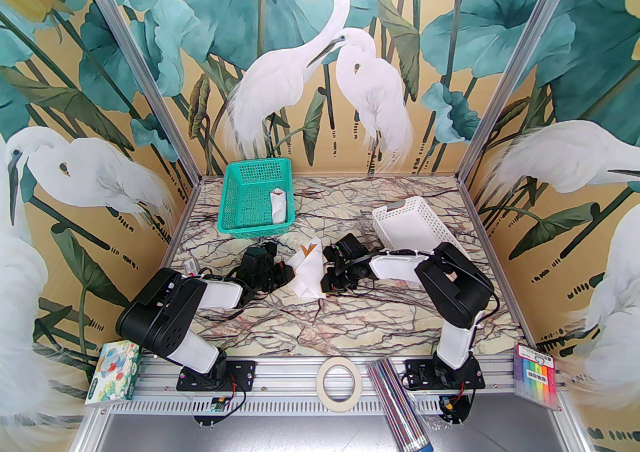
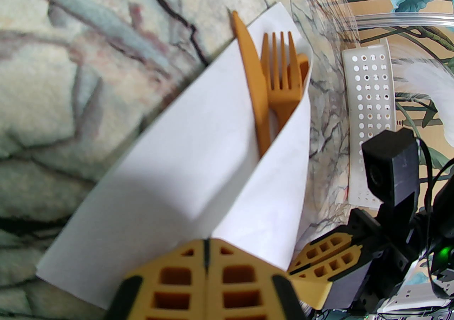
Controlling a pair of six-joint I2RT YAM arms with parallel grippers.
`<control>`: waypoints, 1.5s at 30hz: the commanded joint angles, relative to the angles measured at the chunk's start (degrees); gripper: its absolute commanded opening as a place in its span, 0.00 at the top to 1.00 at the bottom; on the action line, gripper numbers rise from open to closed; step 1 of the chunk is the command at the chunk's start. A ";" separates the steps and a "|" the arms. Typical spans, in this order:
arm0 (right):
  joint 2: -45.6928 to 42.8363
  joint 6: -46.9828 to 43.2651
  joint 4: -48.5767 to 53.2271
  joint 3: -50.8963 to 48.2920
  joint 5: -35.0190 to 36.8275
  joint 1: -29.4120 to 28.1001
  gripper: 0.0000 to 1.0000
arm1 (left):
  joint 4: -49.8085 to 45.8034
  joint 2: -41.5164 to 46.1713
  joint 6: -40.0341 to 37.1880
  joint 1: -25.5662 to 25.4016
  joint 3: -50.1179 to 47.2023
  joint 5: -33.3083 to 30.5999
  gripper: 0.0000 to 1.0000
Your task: Place the utensils on the paper napkin and roll it up
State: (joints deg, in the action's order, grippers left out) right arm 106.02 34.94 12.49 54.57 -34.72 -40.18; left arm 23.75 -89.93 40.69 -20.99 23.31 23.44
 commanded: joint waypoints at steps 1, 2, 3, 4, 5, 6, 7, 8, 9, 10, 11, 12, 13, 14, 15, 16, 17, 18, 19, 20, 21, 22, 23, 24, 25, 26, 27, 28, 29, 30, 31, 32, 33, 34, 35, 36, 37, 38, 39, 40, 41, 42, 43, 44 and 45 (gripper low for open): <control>1.13 -0.25 2.64 -0.27 1.96 -0.19 0.87 | -5.40 -0.05 -1.31 0.01 -0.63 -3.14 1.00; 1.00 -0.60 3.33 -0.30 2.55 -0.07 0.87 | -5.44 0.03 -1.20 -0.01 -0.64 -3.14 1.00; 0.79 -0.88 3.80 -0.35 2.82 -0.03 0.87 | -5.39 0.02 -1.22 -0.01 -0.75 -3.14 1.00; 0.51 -1.31 4.72 -0.54 3.34 0.12 0.87 | -5.38 0.10 -1.22 -0.05 -0.73 -3.14 1.00; 0.03 -1.65 5.18 -0.66 3.76 0.26 0.87 | -5.40 0.09 -1.14 -0.16 -0.81 -3.12 1.00; -0.41 -1.92 5.35 -0.91 3.95 0.52 0.86 | -5.40 0.17 -1.05 -0.26 -0.82 -3.09 1.00; -1.10 -2.08 5.45 -1.05 3.96 0.94 0.84 | -5.39 0.23 -0.96 -0.36 -0.86 -3.18 1.00; -2.02 -2.41 5.56 -1.07 3.88 1.23 0.83 | -5.38 0.25 -0.79 -0.68 -0.89 -3.23 1.00; -2.89 -2.74 5.66 -0.99 3.79 1.41 0.82 | -5.40 0.27 -0.58 -0.93 -0.93 -3.29 1.00; -3.91 -3.23 5.99 -0.66 3.83 1.51 0.80 | -5.34 0.41 -0.36 -1.29 -0.90 -3.39 1.00; -5.00 -3.82 6.58 -0.04 3.70 1.56 0.78 | -5.26 0.45 -0.05 -1.74 -0.90 -3.55 1.00; -5.84 -4.32 7.39 0.64 3.75 1.55 0.77 | -5.11 0.54 0.18 -2.06 -0.99 -3.73 1.00; -6.68 -4.86 8.51 1.67 4.18 1.64 0.75 | -4.97 0.63 0.52 -2.35 -1.03 -3.83 1.00; -7.40 -5.57 9.82 2.66 4.92 1.69 0.73 | -4.86 0.72 0.91 -2.69 -1.18 -4.14 1.00; -7.95 -6.16 11.22 3.71 5.93 1.69 0.70 | -4.71 0.88 1.25 -3.15 -1.23 -4.40 1.00; -8.32 -6.82 12.46 4.65 6.98 1.69 0.68 | -4.68 1.10 1.55 -3.40 -1.33 -4.74 1.00; -8.54 -7.58 13.92 5.60 8.73 1.76 0.66 | -4.63 1.41 1.96 -3.84 -1.49 -5.17 1.00; -8.50 -8.48 15.59 6.83 10.88 1.77 0.64 | -4.46 1.77 2.38 -4.39 -1.72 -5.54 1.00; -8.26 -9.10 16.73 7.80 12.46 1.78 0.63 | -4.40 2.10 2.81 -4.73 -1.90 -5.90 1.00; -7.99 -9.83 17.19 8.51 13.58 1.78 0.62 | -4.28 2.38 3.30 -5.14 -2.20 -6.33 1.00; -7.63 -10.10 16.90 9.17 13.65 1.76 0.62 | -4.07 2.74 3.73 -5.56 -2.43 -6.68 1.00; -7.27 -10.08 15.79 9.45 12.48 1.78 0.62 | -3.93 2.99 4.06 -5.87 -2.68 -6.90 1.00; -6.70 -9.72 13.94 9.58 10.37 1.78 0.62 | -3.71 3.39 4.46 -6.19 -3.05 -7.32 1.00; -5.97 -8.96 11.84 9.79 8.12 1.78 0.63 | -3.43 3.77 4.89 -6.41 -3.46 -7.57 1.00; -5.13 -8.38 10.50 9.98 6.62 1.73 0.63 | -3.26 4.04 5.16 -6.43 -3.77 -7.71 1.00; -4.18 -7.86 9.14 10.27 5.26 1.78 0.65 | -3.06 4.40 5.32 -6.51 -4.10 -7.88 1.00; -3.26 -7.46 8.19 10.59 4.74 1.72 0.66 | -3.17 4.63 5.36 -6.52 -4.32 -7.92 1.00; -2.54 -7.35 8.08 11.08 4.73 1.81 0.65 | -3.15 4.72 5.34 -6.52 -4.33 -7.97 1.00; -1.79 -7.54 8.67 11.91 5.58 1.78 0.65 | -3.11 4.71 5.30 -6.53 -4.33 -7.84 1.00; -1.23 -7.90 9.83 12.95 7.49 1.68 0.63 | -3.06 4.57 5.36 -6.59 -4.34 -7.78 1.00; -0.92 -8.52 11.11 13.82 9.69 1.60 0.61 | -2.92 4.45 5.37 -6.60 -4.33 -7.67 1.00; -0.44 -9.36 13.21 15.34 12.73 1.32 0.56 | -2.60 4.21 5.42 -6.69 -4.34 -7.64 1.00; 0.14 -10.04 14.93 16.54 15.26 1.06 0.53 | -2.40 3.95 5.53 -6.79 -4.28 -7.56 1.00; 0.81 -10.85 16.47 17.94 17.67 0.67 0.49 | -2.11 3.69 5.60 -6.86 -4.25 -7.53 1.00; 1.64 -11.37 18.00 19.18 19.94 0.23 0.46 | -1.88 3.54 5.69 -6.95 -4.17 -7.53 1.00; 2.63 -11.80 19.28 20.48 22.15 -0.33 0.43 | -1.86 3.37 5.72 -6.96 -4.16 -7.53 1.00; 3.54 -12.23 20.48 21.62 24.03 -0.82 0.40 | -1.83 3.31 5.68 -6.96 -4.17 -7.62 1.00; 4.76 -12.60 21.73 23.02 26.13 -1.38 0.38 | -1.75 3.24 5.57 -6.96 -4.25 -7.79 1.00; 5.71 -12.95 22.60 24.06 27.60 -1.96 0.36 | -1.69 3.17 5.54 -6.96 -4.21 -7.79 1.00; 6.79 -13.31 23.20 25.23 28.96 -2.43 0.33 | -1.56 2.96 5.54 -6.96 -4.22 -7.81 1.00; 7.94 -13.54 23.73 26.38 30.13 -2.90 0.32 | -1.30 2.83 5.61 -6.96 -4.20 -7.80 1.00; 8.66 -13.71 24.00 27.03 30.61 -3.20 0.31 | -1.12 2.69 5.69 -6.96 -4.17 -7.73 1.00; 9.68 -13.91 24.38 28.06 31.54 -3.57 0.29 | -0.86 2.50 5.77 -7.00 -4.21 -7.62 1.00; 10.59 -14.33 24.78 29.02 32.30 -4.14 0.28 | -0.64 2.32 5.78 -6.96 -4.18 -7.56 1.00; 11.46 -14.67 25.32 29.98 33.01 -4.52 0.26 | -0.59 2.22 5.75 -6.96 -4.16 -7.53 1.00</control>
State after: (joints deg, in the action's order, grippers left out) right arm 114.98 22.09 33.89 82.04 -7.29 -43.66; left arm 24.03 -85.97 45.95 -27.46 20.08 17.23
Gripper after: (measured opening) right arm 0.733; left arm 0.059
